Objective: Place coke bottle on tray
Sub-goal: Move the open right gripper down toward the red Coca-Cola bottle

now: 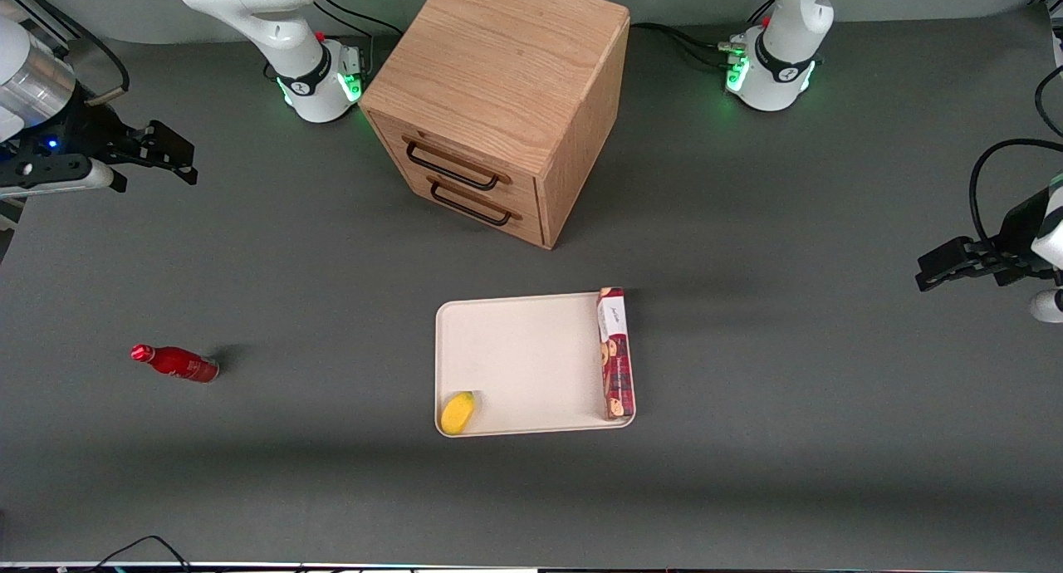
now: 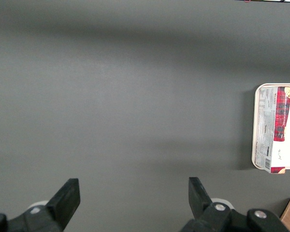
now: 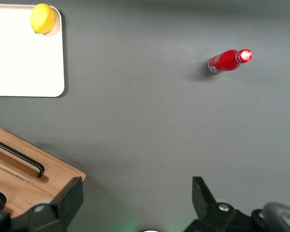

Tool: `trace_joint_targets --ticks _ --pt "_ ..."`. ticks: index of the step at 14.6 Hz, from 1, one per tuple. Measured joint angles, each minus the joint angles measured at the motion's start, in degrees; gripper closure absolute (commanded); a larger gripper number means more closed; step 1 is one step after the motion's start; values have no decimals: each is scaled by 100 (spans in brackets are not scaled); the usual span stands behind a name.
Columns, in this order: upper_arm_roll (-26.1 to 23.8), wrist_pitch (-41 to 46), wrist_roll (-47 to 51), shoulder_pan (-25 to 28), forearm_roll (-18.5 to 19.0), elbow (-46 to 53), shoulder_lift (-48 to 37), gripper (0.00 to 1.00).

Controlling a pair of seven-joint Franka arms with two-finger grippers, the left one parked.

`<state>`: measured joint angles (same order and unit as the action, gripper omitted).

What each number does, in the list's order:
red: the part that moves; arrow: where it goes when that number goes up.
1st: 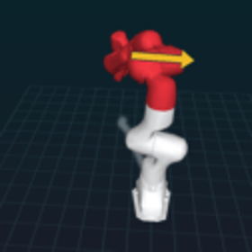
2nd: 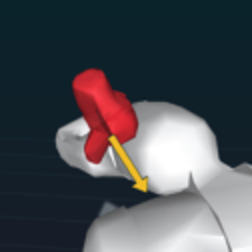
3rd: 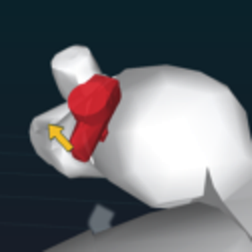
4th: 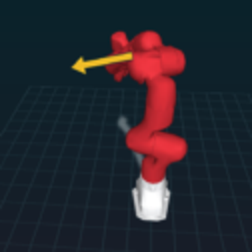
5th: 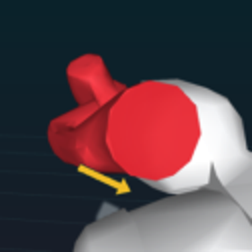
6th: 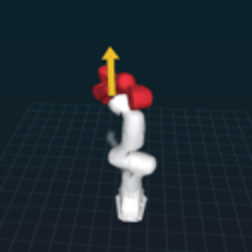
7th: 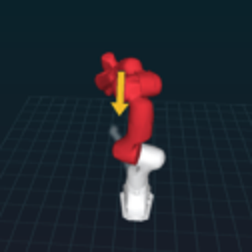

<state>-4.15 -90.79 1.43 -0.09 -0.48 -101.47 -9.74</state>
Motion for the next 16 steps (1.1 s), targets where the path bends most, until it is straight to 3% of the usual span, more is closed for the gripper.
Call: trace_joint_targets --ticks 5,9,13,16 --pt "95 102 -1 -45 3 188 189 0" --pt "708 -1 -1164 -67 199 688 860 0" --pt "1422 -925 -2518 -123 195 999 1973 0" --pt "1696 -1773 -3093 -168 6 984 2818 0"
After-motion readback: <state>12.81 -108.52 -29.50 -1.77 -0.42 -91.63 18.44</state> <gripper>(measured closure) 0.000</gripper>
